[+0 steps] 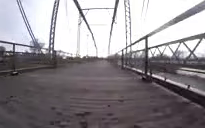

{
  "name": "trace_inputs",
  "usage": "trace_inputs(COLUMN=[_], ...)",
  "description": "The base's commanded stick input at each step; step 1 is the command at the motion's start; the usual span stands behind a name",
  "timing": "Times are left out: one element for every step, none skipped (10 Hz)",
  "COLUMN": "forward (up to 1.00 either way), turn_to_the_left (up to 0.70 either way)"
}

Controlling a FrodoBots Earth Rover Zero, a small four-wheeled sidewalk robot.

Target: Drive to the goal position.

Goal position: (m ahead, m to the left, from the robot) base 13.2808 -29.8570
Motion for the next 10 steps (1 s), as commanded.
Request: trace_inputs(forward=[1.0, 1.0, 1.0, 1.0, 1.0, 1.0, 1.0, 1.0, 1.0, 1.0], turn_to_the_left=[0.0, 0.0, 0.0, 0.0, 0.0, 0.0, 0.0, 0.0, 0.0, 0.0])
